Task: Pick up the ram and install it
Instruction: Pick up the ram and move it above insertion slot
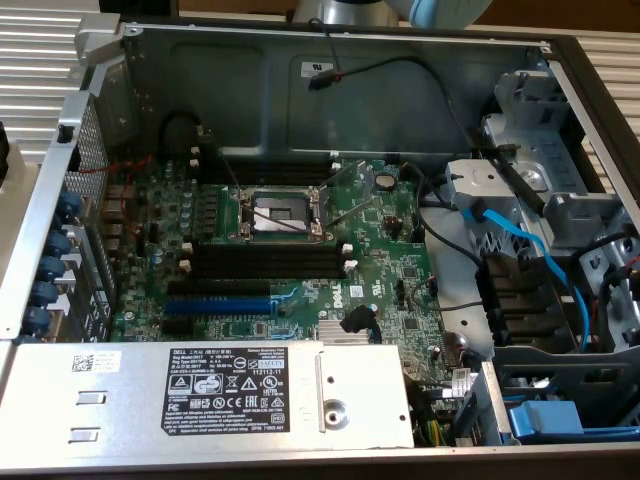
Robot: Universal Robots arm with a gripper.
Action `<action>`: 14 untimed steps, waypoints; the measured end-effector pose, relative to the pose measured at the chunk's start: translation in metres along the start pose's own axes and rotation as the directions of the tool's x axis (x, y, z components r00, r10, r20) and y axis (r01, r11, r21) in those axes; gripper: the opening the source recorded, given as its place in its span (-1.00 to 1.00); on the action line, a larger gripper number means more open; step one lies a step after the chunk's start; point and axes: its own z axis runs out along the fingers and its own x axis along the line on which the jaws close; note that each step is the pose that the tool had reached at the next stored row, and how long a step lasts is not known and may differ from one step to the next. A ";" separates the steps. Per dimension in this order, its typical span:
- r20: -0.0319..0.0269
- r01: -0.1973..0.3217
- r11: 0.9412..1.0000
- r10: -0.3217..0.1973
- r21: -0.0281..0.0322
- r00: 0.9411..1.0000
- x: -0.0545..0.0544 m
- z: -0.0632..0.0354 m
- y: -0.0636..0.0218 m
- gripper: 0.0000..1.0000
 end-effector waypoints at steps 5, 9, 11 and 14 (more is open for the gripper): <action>-0.001 0.000 1.000 0.000 0.000 1.000 0.000 0.0007 0.0005 -0.47; -0.002 0.001 1.000 -0.001 0.000 1.000 0.000 0.0029 0.0008 -0.47; -0.005 0.002 1.000 -0.002 -0.001 1.000 0.000 0.0045 0.0009 -0.47; -0.021 0.022 1.000 -0.022 0.000 1.000 -0.001 0.0051 0.0016 -0.47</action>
